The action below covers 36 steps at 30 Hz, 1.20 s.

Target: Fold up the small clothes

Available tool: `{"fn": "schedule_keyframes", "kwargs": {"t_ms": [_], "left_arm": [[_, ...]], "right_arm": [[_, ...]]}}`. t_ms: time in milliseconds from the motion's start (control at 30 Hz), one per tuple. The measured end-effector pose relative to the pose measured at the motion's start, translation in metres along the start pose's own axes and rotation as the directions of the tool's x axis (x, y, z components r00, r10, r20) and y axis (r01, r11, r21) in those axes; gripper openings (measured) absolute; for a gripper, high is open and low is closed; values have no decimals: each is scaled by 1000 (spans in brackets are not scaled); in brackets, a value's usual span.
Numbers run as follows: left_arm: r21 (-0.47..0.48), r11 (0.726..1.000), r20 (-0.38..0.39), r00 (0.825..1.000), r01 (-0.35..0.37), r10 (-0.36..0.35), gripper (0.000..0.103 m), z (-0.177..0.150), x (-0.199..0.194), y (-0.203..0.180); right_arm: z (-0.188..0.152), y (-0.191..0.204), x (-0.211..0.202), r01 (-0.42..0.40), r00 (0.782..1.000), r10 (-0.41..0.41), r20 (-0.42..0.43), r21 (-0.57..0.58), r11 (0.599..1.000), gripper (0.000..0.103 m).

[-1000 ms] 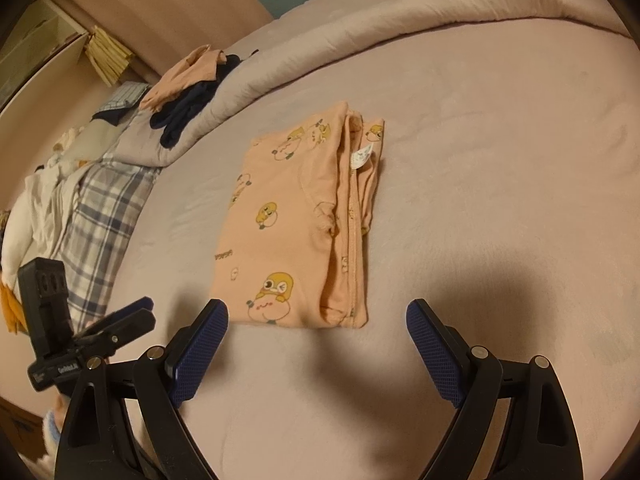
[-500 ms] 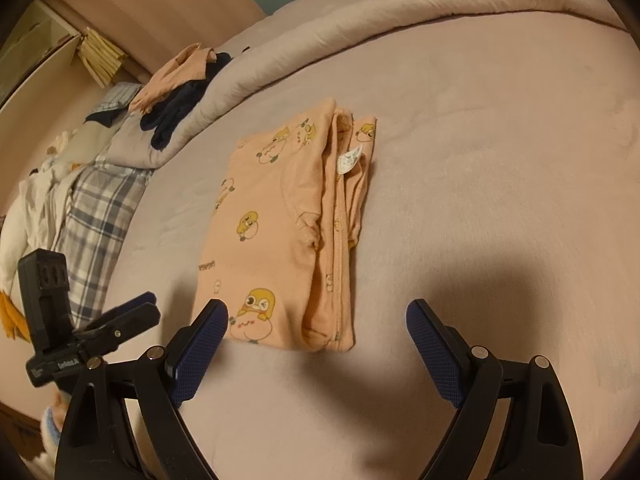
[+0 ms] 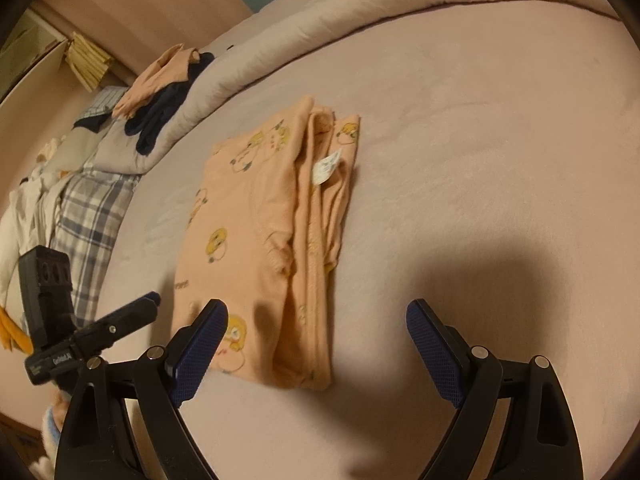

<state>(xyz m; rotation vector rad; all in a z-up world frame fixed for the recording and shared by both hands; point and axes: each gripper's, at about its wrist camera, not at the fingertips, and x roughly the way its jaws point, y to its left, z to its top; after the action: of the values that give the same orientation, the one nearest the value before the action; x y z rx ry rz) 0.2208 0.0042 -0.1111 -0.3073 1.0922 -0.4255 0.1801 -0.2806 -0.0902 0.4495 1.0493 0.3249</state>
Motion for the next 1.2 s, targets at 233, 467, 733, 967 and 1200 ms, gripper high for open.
{"fn": "schedule_keyframes", "kwargs": {"t_ms": [233, 467, 733, 967, 1200], "left_arm": [[-91, 991, -10, 995, 98, -99, 102, 15, 16, 15], [-83, 989, -8, 993, 120, -121, 103, 27, 22, 15], [-15, 989, -19, 989, 147, -147, 102, 34, 36, 3], [1, 988, -11, 988, 154, -154, 102, 37, 42, 4], [-8, 988, 1, 988, 154, -154, 101, 38, 47, 2]], "right_arm": [[12, -2, 12, -55, 998, 55, -7, 27, 998, 91], [27, 7, 29, -62, 998, 62, -28, -3, 998, 93], [44, 11, 46, -122, 992, 121, -23, -9, 993, 92], [46, 17, 53, -123, 992, 122, -19, -53, 991, 80], [46, 7, 51, -139, 990, 139, -6, -25, 990, 62]]}}
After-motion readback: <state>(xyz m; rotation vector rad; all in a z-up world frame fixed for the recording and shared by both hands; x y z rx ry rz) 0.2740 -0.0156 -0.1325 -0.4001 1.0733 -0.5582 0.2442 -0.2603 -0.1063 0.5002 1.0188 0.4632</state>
